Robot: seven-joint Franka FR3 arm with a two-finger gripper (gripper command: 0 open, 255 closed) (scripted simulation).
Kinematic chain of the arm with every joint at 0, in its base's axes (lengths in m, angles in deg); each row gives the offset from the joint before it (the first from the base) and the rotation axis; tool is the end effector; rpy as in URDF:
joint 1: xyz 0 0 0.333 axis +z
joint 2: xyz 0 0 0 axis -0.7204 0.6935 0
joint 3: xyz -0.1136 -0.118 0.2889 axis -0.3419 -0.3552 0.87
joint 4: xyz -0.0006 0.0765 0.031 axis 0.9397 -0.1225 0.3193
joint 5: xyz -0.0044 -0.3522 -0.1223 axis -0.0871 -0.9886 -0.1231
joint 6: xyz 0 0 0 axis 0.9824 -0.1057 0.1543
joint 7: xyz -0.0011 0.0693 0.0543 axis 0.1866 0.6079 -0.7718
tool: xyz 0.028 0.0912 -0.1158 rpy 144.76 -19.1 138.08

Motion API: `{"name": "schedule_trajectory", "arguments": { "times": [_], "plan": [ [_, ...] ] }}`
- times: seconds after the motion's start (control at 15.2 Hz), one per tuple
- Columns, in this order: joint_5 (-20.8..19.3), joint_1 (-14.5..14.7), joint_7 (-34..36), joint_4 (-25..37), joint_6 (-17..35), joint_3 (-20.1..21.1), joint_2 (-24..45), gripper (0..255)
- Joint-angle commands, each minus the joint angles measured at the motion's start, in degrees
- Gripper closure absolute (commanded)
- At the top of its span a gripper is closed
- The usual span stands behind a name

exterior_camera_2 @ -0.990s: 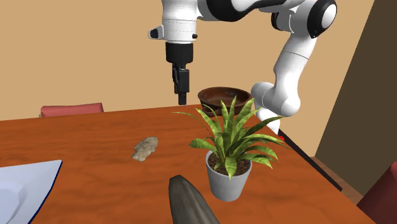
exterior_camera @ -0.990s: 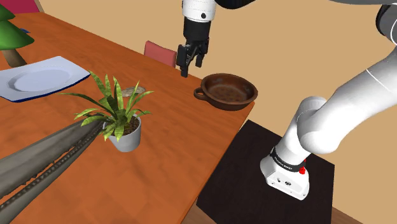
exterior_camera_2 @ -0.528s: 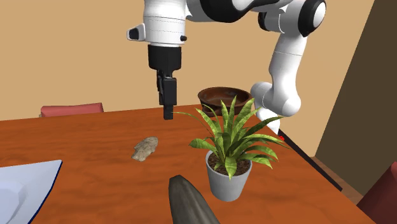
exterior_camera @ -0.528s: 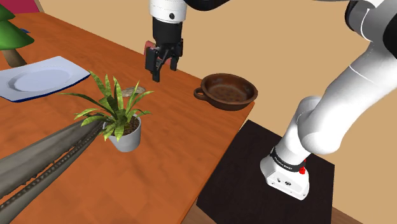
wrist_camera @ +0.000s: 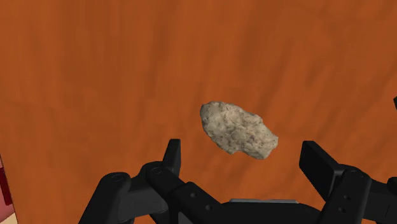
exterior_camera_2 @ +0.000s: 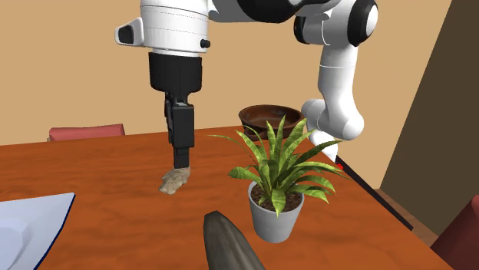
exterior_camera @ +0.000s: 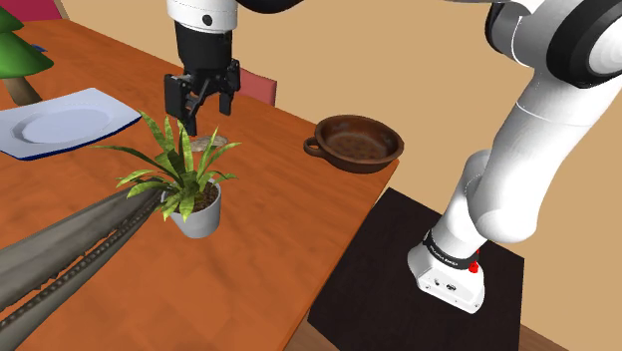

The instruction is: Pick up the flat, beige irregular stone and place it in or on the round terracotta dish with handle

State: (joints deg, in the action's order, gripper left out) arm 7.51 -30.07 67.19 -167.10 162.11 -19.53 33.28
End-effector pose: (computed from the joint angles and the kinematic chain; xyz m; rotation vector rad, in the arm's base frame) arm 0.4698 0.3388 0.5623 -3.0636 -0.4015 -0.1795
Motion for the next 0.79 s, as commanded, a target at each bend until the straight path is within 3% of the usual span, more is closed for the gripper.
{"name": "schedule_trajectory", "arguments": {
  "times": [0.0,0.4,0.73],
  "plan": [
    [-0.46,0.43,0.53,0.35,0.89,0.32,1.06,0],
    [-0.73,0.41,0.73,-3.97,5.76,0.26,1.66,0],
    [-0.73,0.41,0.73,-3.97,5.76,0.26,1.66,0]
  ]
}}
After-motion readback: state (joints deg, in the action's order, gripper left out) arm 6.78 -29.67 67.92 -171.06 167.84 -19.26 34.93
